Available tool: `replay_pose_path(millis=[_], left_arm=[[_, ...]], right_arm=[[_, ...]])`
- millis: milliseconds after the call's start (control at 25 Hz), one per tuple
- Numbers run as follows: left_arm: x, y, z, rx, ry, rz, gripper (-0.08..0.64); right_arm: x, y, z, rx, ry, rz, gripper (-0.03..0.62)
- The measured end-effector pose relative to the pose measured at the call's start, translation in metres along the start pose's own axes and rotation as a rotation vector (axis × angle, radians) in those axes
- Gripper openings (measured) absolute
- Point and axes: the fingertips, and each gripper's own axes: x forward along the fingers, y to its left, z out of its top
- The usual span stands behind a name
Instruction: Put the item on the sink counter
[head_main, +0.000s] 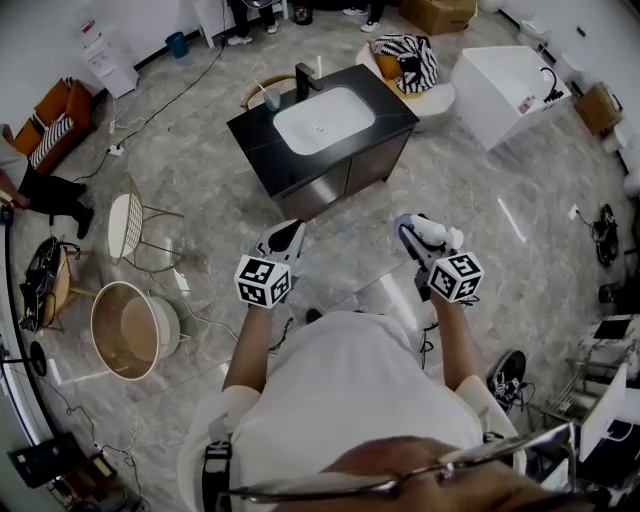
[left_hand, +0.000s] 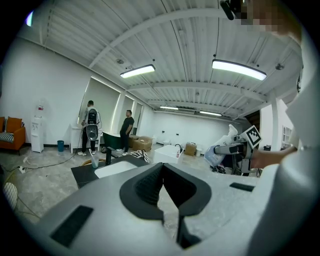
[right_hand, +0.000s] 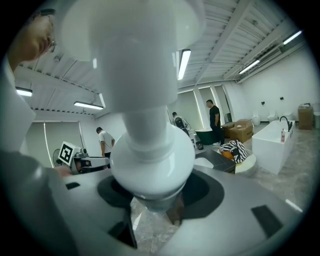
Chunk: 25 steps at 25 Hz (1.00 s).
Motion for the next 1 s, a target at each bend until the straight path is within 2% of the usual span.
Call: replay_pose_path(millis=[480,760,1000], left_arm=[[-0.023,0.008,-0.011,0.015,0.013,-0.050,0.003],[-0.029,0.024,-0.014,-0.012,0.019,-0.023,0.003],[-0.018,0.038,-0.011,-0.021,0.016,0.002,0.003]], right_arm=[[0.002,0.030,-0.019,0.002,0.002,-0.038,0.250],[0.018,0.039,-0.022,0.006,0.020,-0.018,0.250],[0.046,0.030,-0.020,0.013,0.039,0.018,0.250]])
